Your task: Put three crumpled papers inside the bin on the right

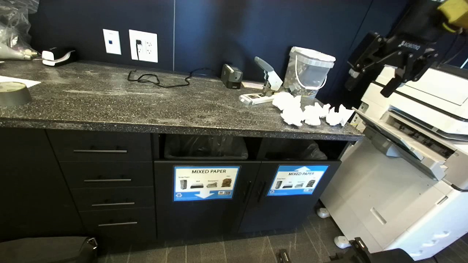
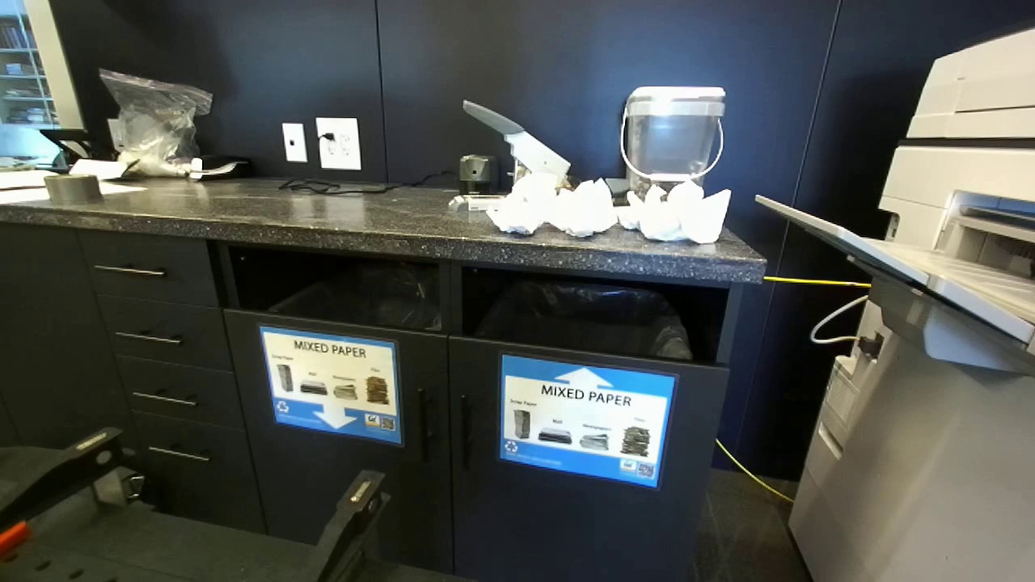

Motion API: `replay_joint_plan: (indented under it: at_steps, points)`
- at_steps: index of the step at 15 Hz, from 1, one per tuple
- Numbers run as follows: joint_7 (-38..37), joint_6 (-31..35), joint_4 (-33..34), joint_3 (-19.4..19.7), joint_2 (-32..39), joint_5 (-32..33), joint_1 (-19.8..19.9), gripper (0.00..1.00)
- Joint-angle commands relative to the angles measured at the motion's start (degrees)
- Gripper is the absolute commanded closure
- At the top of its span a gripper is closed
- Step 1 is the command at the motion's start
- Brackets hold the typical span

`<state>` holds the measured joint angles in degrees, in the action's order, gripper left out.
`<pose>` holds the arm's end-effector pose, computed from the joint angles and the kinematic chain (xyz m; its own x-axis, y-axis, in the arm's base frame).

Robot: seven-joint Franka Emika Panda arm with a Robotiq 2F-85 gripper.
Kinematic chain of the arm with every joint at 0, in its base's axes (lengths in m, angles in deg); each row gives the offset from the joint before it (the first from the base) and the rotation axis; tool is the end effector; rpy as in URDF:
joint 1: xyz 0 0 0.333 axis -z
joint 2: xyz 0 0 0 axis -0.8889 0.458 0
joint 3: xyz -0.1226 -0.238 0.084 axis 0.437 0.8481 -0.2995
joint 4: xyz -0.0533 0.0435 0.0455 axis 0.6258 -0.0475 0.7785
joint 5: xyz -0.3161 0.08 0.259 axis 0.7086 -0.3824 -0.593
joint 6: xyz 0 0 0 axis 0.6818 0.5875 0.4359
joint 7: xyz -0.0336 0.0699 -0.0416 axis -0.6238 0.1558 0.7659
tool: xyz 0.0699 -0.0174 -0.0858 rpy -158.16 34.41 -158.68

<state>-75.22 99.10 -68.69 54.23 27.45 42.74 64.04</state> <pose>0.3846 -0.0062 0.4780 0.9745 -0.0835 0.2082 -0.0845 -0.9964 -0.0039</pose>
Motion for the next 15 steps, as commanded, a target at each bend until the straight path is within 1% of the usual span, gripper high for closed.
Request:
replay_joint_plan:
  at_steps: [1, 5, 10, 12, 15]
  points:
    - [3.2, 8.9, -0.6, 2.1, 7.4, 0.2, 0.2, 0.00]
    - [6.3, 18.5, 0.5, 4.0, 17.3, 0.2, 0.4, 0.00]
    - [8.8, 28.4, 5.3, 6.6, 30.4, 0.0, 1.9, 0.00]
    - [9.7, 31.4, 8.2, 7.8, 35.4, -1.1, 2.4, 0.00]
    - [11.7, 35.2, 12.6, 9.2, 42.7, -4.8, 2.6, 0.00]
